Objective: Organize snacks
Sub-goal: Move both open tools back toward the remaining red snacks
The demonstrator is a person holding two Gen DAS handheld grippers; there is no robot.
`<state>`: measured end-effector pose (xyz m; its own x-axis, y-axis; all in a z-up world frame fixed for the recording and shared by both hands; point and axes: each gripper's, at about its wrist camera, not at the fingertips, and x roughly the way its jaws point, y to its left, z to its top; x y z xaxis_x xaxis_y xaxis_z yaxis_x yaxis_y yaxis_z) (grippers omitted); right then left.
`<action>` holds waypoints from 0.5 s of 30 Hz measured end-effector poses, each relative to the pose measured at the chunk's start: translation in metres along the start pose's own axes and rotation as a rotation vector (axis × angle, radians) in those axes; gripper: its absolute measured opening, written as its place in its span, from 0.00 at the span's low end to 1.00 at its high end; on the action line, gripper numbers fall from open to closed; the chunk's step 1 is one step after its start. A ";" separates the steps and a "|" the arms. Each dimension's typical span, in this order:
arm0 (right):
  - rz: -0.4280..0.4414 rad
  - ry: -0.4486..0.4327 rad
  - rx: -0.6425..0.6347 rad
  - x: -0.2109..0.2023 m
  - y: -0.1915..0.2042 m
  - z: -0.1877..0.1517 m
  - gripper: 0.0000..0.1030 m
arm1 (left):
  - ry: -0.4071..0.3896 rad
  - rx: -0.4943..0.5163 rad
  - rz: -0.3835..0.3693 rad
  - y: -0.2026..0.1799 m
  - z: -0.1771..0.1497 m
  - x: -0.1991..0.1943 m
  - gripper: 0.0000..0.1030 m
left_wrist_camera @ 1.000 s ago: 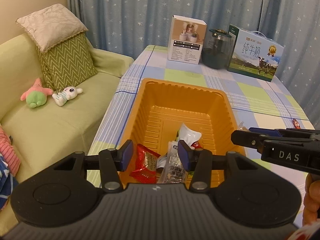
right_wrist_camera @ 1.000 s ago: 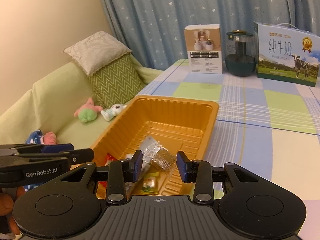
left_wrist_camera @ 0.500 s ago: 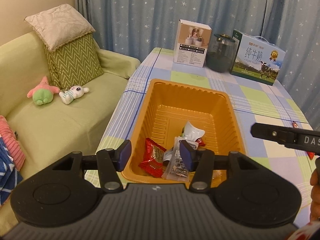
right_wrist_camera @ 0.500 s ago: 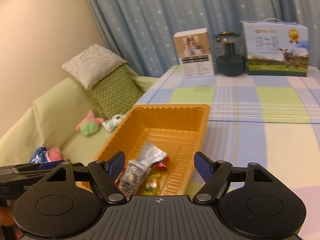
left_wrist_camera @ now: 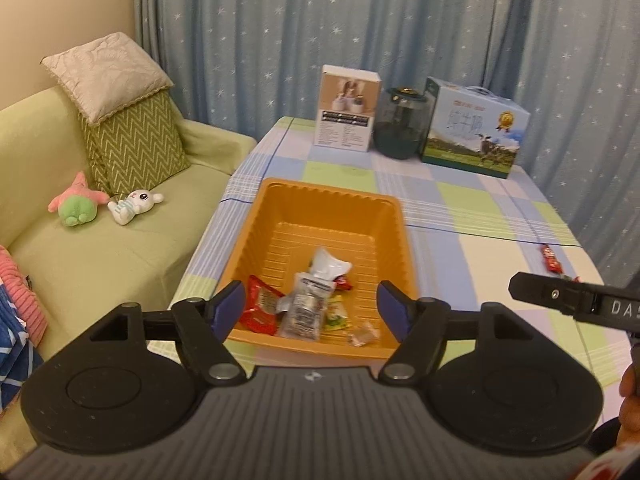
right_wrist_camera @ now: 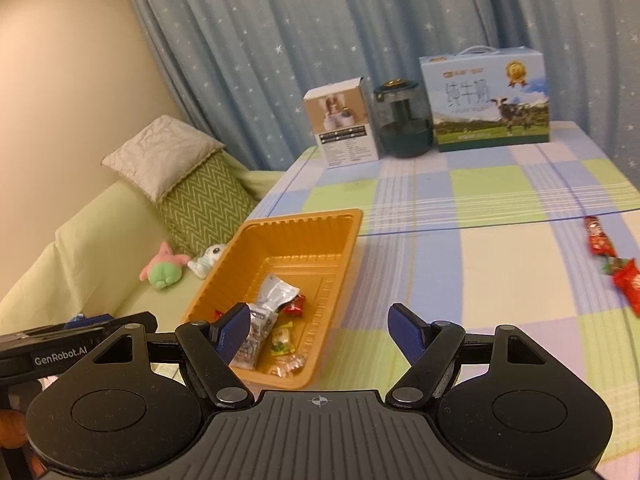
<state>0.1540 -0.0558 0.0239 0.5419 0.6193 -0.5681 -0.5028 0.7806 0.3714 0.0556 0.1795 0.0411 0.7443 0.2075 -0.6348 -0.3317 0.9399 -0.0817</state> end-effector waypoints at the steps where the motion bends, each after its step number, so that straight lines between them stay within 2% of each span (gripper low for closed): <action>1: -0.004 -0.002 -0.005 -0.006 0.000 -0.001 0.73 | -0.005 0.003 -0.003 -0.004 -0.001 -0.004 0.69; 15: -0.080 -0.041 -0.008 -0.063 -0.017 -0.018 0.74 | -0.052 0.039 -0.082 -0.057 -0.014 -0.034 0.85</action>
<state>0.1165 -0.1101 0.0402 0.6080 0.5579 -0.5649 -0.4620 0.8272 0.3198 0.0411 0.1153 0.0559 0.7974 0.1419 -0.5865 -0.2460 0.9640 -0.1012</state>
